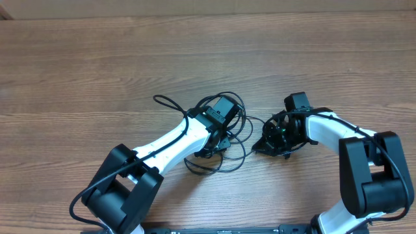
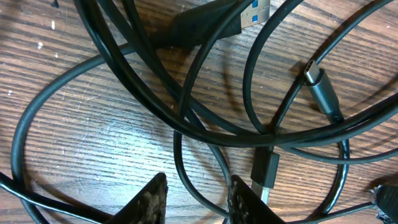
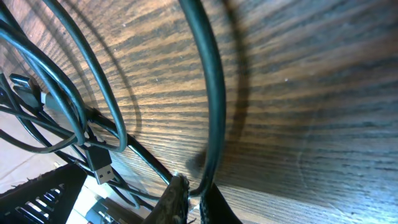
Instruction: Untangle cables
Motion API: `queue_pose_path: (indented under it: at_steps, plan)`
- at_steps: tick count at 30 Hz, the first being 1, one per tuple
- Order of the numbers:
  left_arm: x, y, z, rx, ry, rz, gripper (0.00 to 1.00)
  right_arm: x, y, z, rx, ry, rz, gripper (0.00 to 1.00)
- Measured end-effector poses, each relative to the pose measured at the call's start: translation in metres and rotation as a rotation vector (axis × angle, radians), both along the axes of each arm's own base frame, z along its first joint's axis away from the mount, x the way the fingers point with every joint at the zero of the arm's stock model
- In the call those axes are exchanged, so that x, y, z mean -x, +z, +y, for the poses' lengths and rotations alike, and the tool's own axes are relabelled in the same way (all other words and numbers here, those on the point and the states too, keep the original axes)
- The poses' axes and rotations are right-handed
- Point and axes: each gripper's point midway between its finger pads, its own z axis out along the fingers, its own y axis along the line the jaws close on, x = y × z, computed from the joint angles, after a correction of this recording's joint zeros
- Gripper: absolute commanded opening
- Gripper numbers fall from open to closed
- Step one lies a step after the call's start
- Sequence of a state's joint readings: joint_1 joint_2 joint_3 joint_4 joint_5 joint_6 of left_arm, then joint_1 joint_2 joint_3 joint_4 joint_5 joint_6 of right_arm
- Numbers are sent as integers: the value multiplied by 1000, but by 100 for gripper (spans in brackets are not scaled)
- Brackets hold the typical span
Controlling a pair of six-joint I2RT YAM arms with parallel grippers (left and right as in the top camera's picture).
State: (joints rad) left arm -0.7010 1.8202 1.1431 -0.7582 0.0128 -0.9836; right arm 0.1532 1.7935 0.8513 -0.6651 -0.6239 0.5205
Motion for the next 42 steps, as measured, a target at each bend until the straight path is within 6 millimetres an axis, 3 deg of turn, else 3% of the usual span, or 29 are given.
queue_pose_path:
  at_steps: [18,24,27,29,31,32,33,34,37,42]
  plan:
    - [4,-9,3,-1,0,5,25,0,0,0,0,0,-1,9]
    - [4,-12,2,-2,2,7,4,0,0,0,-1,0,-1,9]
    - [4,-12,2,-3,-7,9,4,0,0,0,-2,0,-1,9]
    - [4,-12,3,-6,-39,8,4,0,0,0,-2,0,-1,20]
    - [7,-10,6,-17,-74,25,4,-1,2,3,-18,-3,0,48]
    - [7,-8,7,-21,-89,34,4,-1,4,5,-34,3,-6,67]
    - [7,-6,8,-23,-101,42,4,-3,7,7,-53,2,-11,80]
    - [7,-1,11,-26,-109,52,4,-4,11,10,-70,0,-13,86]
    - [1,19,14,-15,-127,48,4,-10,20,17,-106,10,-40,93]
    - [-17,85,9,67,-171,-81,4,-11,23,19,-119,9,-43,99]
